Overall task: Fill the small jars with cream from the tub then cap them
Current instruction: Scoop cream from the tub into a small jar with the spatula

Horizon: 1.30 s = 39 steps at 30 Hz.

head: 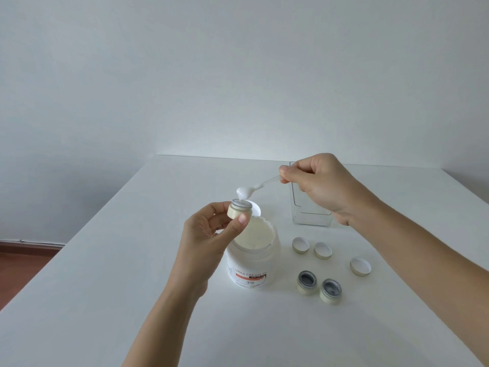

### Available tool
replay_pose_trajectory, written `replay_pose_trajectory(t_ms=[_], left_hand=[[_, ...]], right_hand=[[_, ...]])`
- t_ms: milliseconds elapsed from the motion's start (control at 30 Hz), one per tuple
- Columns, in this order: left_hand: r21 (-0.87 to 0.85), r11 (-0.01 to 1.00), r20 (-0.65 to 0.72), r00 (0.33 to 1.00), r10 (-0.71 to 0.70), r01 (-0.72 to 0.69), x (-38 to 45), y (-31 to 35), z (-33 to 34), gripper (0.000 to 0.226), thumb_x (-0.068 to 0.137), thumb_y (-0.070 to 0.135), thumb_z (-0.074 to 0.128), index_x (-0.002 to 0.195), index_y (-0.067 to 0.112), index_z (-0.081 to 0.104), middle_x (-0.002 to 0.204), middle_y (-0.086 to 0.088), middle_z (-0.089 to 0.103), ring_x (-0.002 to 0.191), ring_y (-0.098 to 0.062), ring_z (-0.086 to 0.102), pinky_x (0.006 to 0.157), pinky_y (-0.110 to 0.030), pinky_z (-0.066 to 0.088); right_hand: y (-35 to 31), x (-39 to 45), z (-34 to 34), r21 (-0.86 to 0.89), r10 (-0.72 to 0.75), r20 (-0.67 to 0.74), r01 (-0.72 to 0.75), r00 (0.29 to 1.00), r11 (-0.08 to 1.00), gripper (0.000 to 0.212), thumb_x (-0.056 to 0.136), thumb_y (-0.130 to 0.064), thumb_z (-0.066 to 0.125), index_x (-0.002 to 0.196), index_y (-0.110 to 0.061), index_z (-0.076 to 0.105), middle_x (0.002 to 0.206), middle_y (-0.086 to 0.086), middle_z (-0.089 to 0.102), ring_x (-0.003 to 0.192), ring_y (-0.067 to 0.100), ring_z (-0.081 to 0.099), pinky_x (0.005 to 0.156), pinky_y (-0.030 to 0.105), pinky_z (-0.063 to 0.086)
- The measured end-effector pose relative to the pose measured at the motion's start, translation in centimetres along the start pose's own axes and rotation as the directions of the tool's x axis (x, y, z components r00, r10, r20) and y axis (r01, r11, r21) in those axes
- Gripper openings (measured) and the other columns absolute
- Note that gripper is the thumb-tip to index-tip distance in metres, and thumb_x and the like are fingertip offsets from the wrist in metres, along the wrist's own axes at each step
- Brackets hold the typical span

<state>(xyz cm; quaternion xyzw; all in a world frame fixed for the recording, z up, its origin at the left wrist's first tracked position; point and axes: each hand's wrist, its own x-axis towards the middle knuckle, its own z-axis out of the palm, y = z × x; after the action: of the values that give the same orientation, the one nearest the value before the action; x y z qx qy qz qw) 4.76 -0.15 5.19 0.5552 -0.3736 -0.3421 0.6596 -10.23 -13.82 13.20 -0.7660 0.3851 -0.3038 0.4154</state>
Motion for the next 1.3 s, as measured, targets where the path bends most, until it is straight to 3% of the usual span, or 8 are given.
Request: replay_pose_trajectory(t_ms=[167, 300, 433, 567, 900, 1033, 1133, 1300], left_hand=[[-0.049, 0.999, 0.011, 1.000, 0.014, -0.013, 0.0, 0.2, -0.1, 0.041, 0.073, 0.038, 0.079, 0.103, 0.013, 0.072, 0.100, -0.004, 0.079, 0.101, -0.018, 0.073, 0.084, -0.020, 0.054], [-0.072, 0.997, 0.003, 0.999, 0.040, -0.039, 0.0, 0.4, 0.2, 0.047, 0.071, 0.040, 0.073, 0.103, 0.006, 0.071, 0.095, -0.003, 0.080, 0.087, -0.005, 0.073, 0.069, -0.005, 0.048], [-0.071, 0.995, -0.013, 0.998, 0.064, -0.065, 0.0, 0.5, 0.4, 0.038, 0.075, 0.036, 0.069, 0.100, 0.007, 0.071, 0.086, 0.004, 0.080, 0.070, 0.007, 0.069, 0.060, -0.002, 0.045], [-0.062, 0.995, -0.031, 0.997, 0.072, -0.074, 0.0, 0.5, 0.4, 0.038, 0.075, 0.037, 0.068, 0.100, 0.008, 0.072, 0.083, 0.006, 0.080, 0.067, 0.008, 0.068, 0.060, -0.002, 0.045], [-0.052, 0.997, -0.046, 0.997, 0.057, -0.060, -0.1, 0.6, 0.4, 0.037, 0.076, 0.036, 0.067, 0.100, 0.008, 0.072, 0.086, 0.008, 0.080, 0.068, 0.008, 0.067, 0.060, -0.002, 0.045], [-0.056, 0.997, -0.052, 0.998, 0.048, -0.051, -0.2, 0.6, 0.1, 0.037, 0.075, 0.035, 0.069, 0.102, 0.011, 0.071, 0.087, 0.008, 0.080, 0.071, 0.006, 0.068, 0.062, -0.003, 0.045], [-0.094, 0.995, -0.052, 0.998, 0.034, -0.039, -0.2, 0.3, -0.5, 0.034, 0.074, 0.029, 0.073, 0.104, 0.014, 0.070, 0.091, 0.005, 0.079, 0.084, -0.003, 0.073, 0.068, -0.009, 0.050], [-0.206, 0.978, -0.006, 0.999, 0.036, -0.037, -0.6, 0.1, -1.5, 0.038, 0.069, 0.022, 0.083, 0.104, 0.013, 0.072, 0.104, -0.003, 0.077, 0.101, -0.024, 0.074, 0.085, -0.024, 0.057]], right_hand=[[0.2, -1.1, 0.9, -0.132, -0.287, -0.123, 0.271, 0.950, 0.953, 0.028, 0.092, -0.025, 0.060, 0.071, -0.009, 0.067, 0.040, -0.012, 0.039, 0.043, 0.004, 0.039, 0.047, 0.010, 0.029], [0.3, -2.2, 1.5, -0.332, -0.621, -0.195, 0.544, 0.760, 0.770, 0.014, 0.088, -0.017, 0.065, 0.076, -0.011, 0.068, 0.070, -0.013, 0.049, 0.065, -0.003, 0.048, 0.069, 0.008, 0.036], [0.8, -2.8, 1.7, -0.507, -0.824, -0.159, 0.671, 0.544, 0.541, 0.012, 0.087, -0.015, 0.066, 0.080, -0.009, 0.073, 0.074, 0.003, 0.057, 0.072, -0.003, 0.032, 0.071, 0.020, 0.032], [1.3, -3.1, 1.5, -0.522, -0.866, -0.162, 0.704, 0.473, 0.482, 0.012, 0.087, -0.014, 0.067, 0.080, -0.008, 0.074, 0.072, 0.006, 0.056, 0.076, -0.004, 0.027, 0.072, 0.016, 0.028], [1.6, -3.9, 0.9, -0.520, -0.840, -0.201, 0.672, 0.504, 0.527, 0.009, 0.085, -0.011, 0.069, 0.078, -0.007, 0.073, 0.072, 0.005, 0.055, 0.071, 0.000, 0.031, 0.073, 0.014, 0.029], [1.5, -4.1, 0.8, -0.400, -0.745, -0.288, 0.632, 0.601, 0.664, 0.013, 0.086, -0.013, 0.066, 0.077, -0.006, 0.072, 0.074, 0.000, 0.054, 0.065, 0.009, 0.047, 0.065, 0.026, 0.043], [1.7, -3.9, 0.6, -0.282, -0.631, -0.333, 0.564, 0.701, 0.776, 0.013, 0.087, -0.013, 0.066, 0.076, -0.008, 0.070, 0.073, -0.003, 0.055, 0.066, 0.006, 0.047, 0.065, 0.022, 0.042], [2.9, -3.5, 1.3, -0.340, -0.489, -0.195, 0.410, 0.850, 0.847, 0.011, 0.085, -0.017, 0.069, 0.075, -0.013, 0.071, 0.073, -0.002, 0.056, 0.067, 0.003, 0.052, 0.069, 0.021, 0.040]])
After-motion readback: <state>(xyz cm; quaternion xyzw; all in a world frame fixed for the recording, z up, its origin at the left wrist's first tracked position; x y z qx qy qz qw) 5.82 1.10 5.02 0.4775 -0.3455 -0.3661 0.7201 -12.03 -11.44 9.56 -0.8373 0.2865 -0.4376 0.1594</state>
